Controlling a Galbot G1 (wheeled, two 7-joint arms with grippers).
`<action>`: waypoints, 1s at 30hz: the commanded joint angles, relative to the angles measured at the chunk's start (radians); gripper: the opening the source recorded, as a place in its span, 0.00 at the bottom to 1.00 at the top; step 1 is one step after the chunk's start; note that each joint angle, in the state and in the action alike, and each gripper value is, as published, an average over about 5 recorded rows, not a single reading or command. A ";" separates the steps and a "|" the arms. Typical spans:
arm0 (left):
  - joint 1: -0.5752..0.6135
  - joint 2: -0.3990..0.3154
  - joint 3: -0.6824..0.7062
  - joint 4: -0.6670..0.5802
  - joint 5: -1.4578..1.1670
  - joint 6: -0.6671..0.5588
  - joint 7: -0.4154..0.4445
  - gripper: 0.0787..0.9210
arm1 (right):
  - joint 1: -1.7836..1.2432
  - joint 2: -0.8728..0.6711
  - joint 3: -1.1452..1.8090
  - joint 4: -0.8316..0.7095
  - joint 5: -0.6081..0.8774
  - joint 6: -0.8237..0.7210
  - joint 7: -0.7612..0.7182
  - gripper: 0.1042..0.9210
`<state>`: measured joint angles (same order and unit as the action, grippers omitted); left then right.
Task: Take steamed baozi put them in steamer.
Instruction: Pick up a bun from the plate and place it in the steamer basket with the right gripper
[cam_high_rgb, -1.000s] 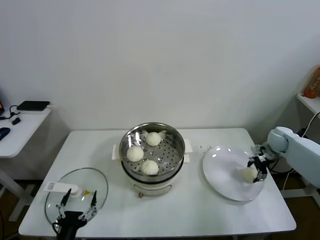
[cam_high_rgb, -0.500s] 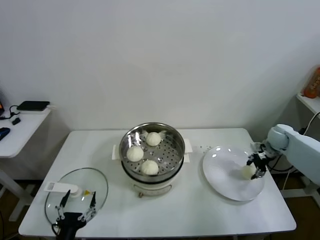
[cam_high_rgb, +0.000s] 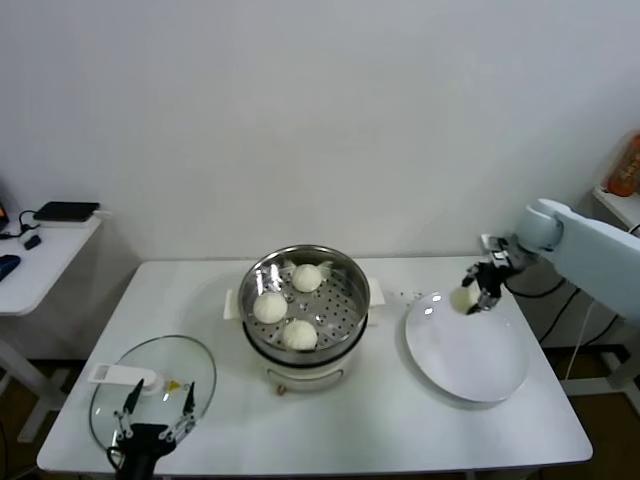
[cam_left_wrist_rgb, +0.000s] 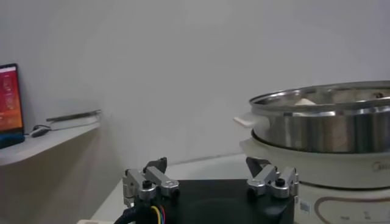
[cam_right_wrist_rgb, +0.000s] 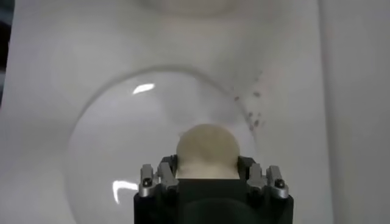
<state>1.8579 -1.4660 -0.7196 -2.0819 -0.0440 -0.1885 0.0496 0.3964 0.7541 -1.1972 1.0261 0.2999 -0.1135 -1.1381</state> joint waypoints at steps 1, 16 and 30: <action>-0.001 0.004 -0.002 -0.005 0.003 0.008 -0.005 0.88 | 0.353 0.187 -0.244 0.043 0.349 -0.059 0.011 0.66; -0.003 -0.002 0.004 -0.012 0.001 0.014 -0.027 0.88 | 0.392 0.517 -0.276 -0.006 0.552 -0.107 0.052 0.66; 0.003 0.000 -0.004 -0.020 -0.007 0.012 -0.031 0.88 | 0.277 0.478 -0.279 0.090 0.489 -0.133 0.091 0.66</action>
<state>1.8603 -1.4668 -0.7237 -2.1029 -0.0477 -0.1762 0.0213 0.7132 1.2077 -1.4568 1.0645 0.7824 -0.2325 -1.0651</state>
